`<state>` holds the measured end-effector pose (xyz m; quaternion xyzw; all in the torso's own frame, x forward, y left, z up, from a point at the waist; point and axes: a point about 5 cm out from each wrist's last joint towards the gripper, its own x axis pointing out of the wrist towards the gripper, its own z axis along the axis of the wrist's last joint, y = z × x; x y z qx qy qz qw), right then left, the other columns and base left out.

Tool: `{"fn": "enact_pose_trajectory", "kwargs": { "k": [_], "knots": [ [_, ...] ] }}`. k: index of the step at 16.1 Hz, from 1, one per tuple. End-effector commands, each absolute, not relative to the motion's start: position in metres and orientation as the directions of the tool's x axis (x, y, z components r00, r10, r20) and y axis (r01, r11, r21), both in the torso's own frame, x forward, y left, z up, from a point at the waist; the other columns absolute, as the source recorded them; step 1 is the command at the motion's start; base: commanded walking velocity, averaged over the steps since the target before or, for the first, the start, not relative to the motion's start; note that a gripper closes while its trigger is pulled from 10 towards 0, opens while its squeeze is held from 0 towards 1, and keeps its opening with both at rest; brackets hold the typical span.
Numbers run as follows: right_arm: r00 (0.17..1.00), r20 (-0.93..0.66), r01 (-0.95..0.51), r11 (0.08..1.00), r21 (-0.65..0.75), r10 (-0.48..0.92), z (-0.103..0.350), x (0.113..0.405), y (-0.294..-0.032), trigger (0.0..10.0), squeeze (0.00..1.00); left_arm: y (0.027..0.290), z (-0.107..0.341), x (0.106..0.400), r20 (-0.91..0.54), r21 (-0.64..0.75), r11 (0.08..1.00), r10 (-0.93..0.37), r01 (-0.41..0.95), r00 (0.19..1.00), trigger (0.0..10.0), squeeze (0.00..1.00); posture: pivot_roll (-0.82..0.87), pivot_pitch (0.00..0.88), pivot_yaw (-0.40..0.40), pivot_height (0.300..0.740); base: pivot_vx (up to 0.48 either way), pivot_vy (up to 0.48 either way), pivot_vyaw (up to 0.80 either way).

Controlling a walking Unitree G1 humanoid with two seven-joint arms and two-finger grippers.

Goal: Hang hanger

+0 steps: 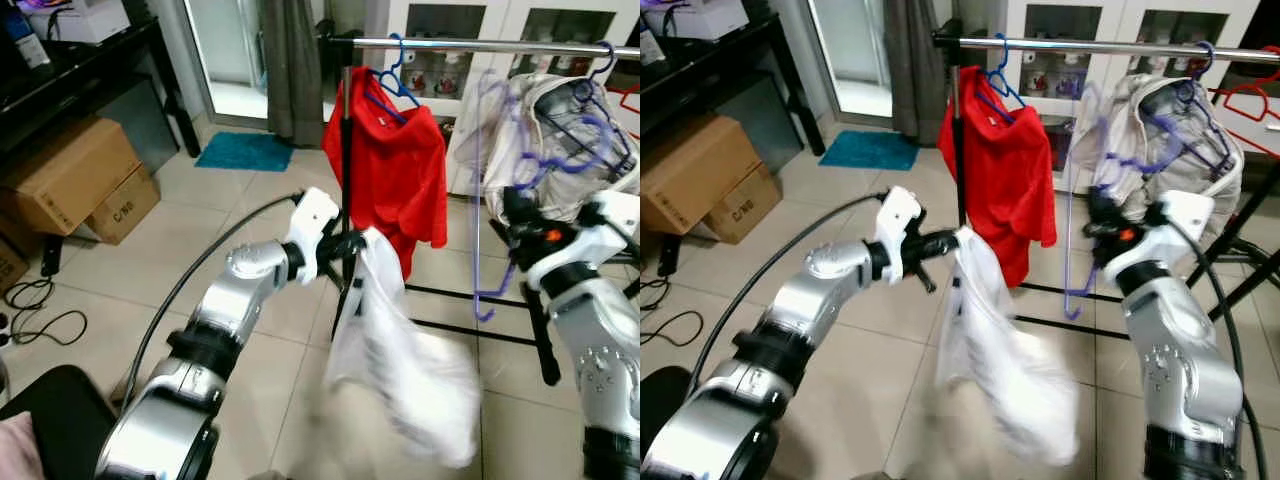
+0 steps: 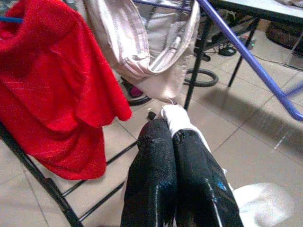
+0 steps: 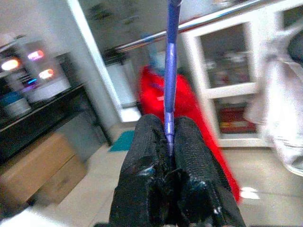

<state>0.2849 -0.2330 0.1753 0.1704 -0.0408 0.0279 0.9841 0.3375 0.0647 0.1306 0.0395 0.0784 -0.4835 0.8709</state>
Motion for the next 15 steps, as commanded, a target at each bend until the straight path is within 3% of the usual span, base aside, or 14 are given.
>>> {"fn": "enact_pose_trajectory", "kwargs": {
  "k": [1, 2, 4, 5, 6, 7, 8, 11, 13, 14, 15],
  "knots": [
    [0.995, 0.097, -0.028, 0.924, 0.382, -0.01, 0.176, 0.288, -0.237, 0.0, 0.0, 0.063, 0.141, 0.338, -0.148, 0.029, 0.525, -0.839, 0.85, 0.524, 0.0, 0.0, -0.11, 0.0, 0.094, 0.74, 0.0, 0.0, 0.0],
    [0.996, 0.081, -0.012, 0.917, 0.398, -0.022, 0.173, 0.289, -0.237, 0.0, 0.0, 0.063, 0.145, 0.339, -0.124, 0.022, 0.549, -0.827, 0.835, 0.548, 0.0, 0.0, -0.11, 0.0, 0.094, 0.74, 0.0, 0.0, 0.0],
    [0.997, -0.075, -0.003, 0.992, 0.122, 0.012, 0.146, 0.28, -0.231, 0.0, 0.0, 0.085, 0.137, 0.345, -0.154, 0.033, 0.672, -0.728, 0.74, 0.668, 0.0, 0.0, -0.11, 0.0, 0.094, 0.74, 0.0, 0.0, 0.0],
    [0.994, -0.11, -0.004, 0.995, 0.102, 0.015, 0.137, 0.276, -0.229, 1.3, 0.0, 0.095, 0.132, 0.345, -0.174, 0.04, 0.717, -0.681, 0.696, 0.711, 0.0, 0.0, -0.11, 0.0, 0.096, 0.74, 0.0, 0.0, 0.0],
    [0.988, -0.151, -0.007, 0.998, 0.06, 0.016, 0.129, 0.27, -0.226, 10.0, 0.0, 0.108, 0.126, 0.345, -0.18, 0.048, 0.773, -0.617, 0.633, 0.766, 4.6, 0.0, -0.11, 0.0, 0.1, 0.74, 0.0, 0.0, 0.0],
    [0.983, -0.183, -0.028, 0.999, 0.022, 0.032, 0.121, 0.262, -0.221, 10.0, 0.0, 0.12, 0.119, 0.343, -0.191, 0.034, 0.824, -0.55, 0.566, 0.813, 10.0, 0.0, -0.11, 0.0, 0.101, 0.74, 0.0, 0.0, 0.0],
    [0.979, -0.201, -0.043, 0.999, -0.002, 0.042, 0.116, 0.257, -0.217, 10.0, 0.0, 0.128, 0.115, 0.34, -0.201, 0.023, 0.855, -0.504, 0.518, 0.84, 10.0, 0.0, -0.11, 0.0, 0.1, 0.74, 0.0, 0.0, 0.0],
    [0.958, -0.263, 0.106, 0.993, -0.045, -0.114, 0.097, 0.237, -0.221, 10.0, 0.0, 0.149, 0.105, 0.326, -0.175, 0.073, 0.908, -0.395, 0.412, 0.902, 10.0, 0.0, -0.11, 0.0, 0.089, 0.74, 0.0, 0.0, -0.8],
    [0.96, -0.235, 0.139, 0.989, -0.059, -0.149, 0.101, 0.235, -0.228, 10.0, 0.0, 0.16, 0.1, 0.319, -0.134, -0.012, 0.948, -0.318, 0.319, 0.939, 10.0, 0.0, -0.12, 0.0, 0.09, 0.74, 0.0, 0.0, -0.8],
    [0.965, -0.221, 0.136, 0.99, -0.04, -0.142, 0.104, 0.235, -0.228, 10.0, 0.0, 0.166, 0.104, 0.317, -0.045, -0.033, 0.978, -0.209, 0.207, 0.977, 10.0, 0.0, -0.11, 0.0, 0.085, 0.74, 0.0, 0.0, -0.8],
    [0.966, -0.218, 0.137, 0.99, -0.034, -0.141, 0.105, 0.236, -0.227, 10.0, 0.0, 0.166, 0.106, 0.317, -0.008, -0.028, 0.983, -0.183, 0.183, 0.983, 10.0, 0.0, -0.11, 0.0, 0.081, 0.74, 0.0, 0.0, -0.8]
  ]
}}
